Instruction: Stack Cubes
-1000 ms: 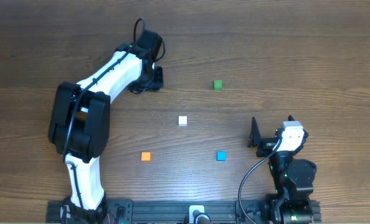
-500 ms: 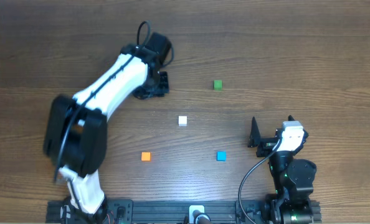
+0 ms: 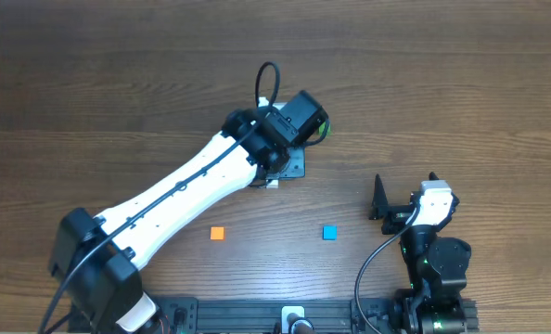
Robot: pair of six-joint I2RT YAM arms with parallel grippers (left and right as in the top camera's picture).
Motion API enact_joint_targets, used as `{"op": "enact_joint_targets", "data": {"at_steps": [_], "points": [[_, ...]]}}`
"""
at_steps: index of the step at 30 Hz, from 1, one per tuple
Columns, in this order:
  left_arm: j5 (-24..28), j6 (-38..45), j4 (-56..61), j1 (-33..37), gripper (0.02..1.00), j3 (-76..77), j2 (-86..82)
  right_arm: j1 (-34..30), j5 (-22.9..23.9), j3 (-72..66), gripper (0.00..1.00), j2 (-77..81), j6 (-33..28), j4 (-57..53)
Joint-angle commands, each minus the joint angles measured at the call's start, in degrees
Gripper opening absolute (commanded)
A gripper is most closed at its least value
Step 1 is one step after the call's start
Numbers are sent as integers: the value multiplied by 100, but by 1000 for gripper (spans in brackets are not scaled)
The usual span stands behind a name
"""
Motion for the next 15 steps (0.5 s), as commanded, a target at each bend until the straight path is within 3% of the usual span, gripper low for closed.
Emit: {"op": "enact_joint_targets", "data": {"at_steps": [1,15], "points": [[-144,-334,332,0,42,-590,162,-35,-2,-37,991,-35,13,-11],[-214,-330,1121,0,38,-1165,492,-35,-2,-37,993,-35,13,-11]]}}
